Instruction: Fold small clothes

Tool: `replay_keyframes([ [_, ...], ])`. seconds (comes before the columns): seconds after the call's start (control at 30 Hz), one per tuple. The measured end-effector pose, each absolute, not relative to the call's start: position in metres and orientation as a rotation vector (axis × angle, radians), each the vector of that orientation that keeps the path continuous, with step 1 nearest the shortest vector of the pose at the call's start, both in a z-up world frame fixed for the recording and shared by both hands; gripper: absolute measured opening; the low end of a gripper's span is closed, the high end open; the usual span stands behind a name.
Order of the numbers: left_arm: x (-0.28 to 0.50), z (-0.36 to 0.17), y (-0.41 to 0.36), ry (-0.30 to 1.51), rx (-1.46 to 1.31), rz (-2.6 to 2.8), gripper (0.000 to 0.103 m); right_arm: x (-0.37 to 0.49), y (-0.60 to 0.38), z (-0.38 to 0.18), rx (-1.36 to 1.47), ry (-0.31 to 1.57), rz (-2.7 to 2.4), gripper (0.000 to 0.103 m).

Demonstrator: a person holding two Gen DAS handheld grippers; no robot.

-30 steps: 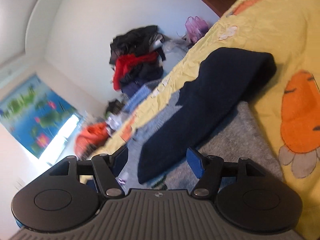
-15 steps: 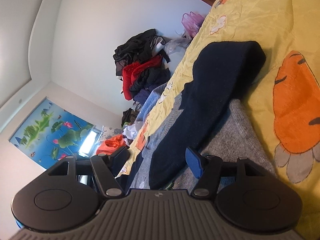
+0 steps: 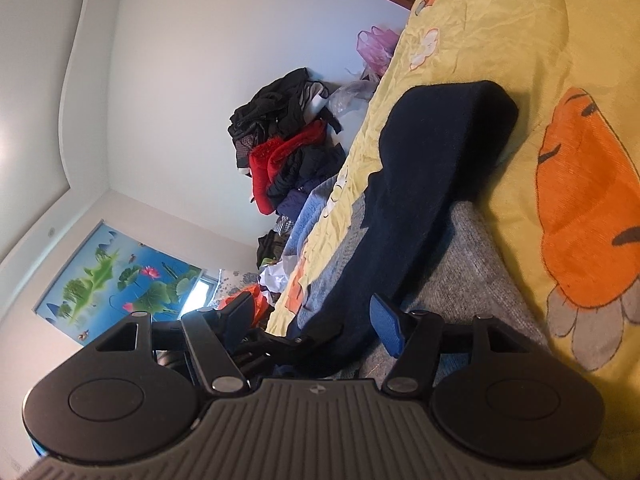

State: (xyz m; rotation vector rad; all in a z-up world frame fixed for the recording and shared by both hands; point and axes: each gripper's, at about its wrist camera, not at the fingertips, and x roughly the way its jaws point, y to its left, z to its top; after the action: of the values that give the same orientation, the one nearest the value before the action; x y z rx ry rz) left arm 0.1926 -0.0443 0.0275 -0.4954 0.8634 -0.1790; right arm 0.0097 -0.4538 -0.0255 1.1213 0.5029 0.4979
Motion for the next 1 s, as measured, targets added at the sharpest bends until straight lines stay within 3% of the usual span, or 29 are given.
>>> replay_keyframes([
  [0.23,0.182,0.059,-0.01,0.761,-0.38,-0.12,0.007,0.012,-0.452,-0.024,1.107,0.506,0.501,0.066],
  [0.63,0.17,0.029,0.048,0.815,-0.259,0.065,0.011,0.016,-0.451,-0.022,1.089,0.509,0.508,0.067],
  [0.8,0.139,0.051,0.03,0.618,-0.173,0.201,0.016,0.017,-0.451,-0.023,1.088,0.509,0.508,0.067],
  [0.83,0.131,0.056,0.024,0.564,-0.162,0.169,0.02,0.017,-0.451,-0.023,1.086,0.509,0.508,0.067],
  [0.9,0.126,0.062,0.008,0.524,-0.117,0.086,0.039,0.017,-0.451,-0.023,1.081,0.51,0.509,0.067],
  [0.93,0.128,0.062,-0.001,0.527,-0.088,0.054,0.058,0.017,-0.451,-0.023,1.079,0.51,0.51,0.067],
  [0.97,0.13,0.059,-0.008,0.531,-0.065,0.022,0.068,0.017,-0.451,-0.023,1.079,0.51,0.511,0.067],
  [1.0,0.132,0.054,-0.013,0.538,-0.052,-0.003,0.068,0.017,-0.451,-0.023,1.079,0.51,0.512,0.067],
])
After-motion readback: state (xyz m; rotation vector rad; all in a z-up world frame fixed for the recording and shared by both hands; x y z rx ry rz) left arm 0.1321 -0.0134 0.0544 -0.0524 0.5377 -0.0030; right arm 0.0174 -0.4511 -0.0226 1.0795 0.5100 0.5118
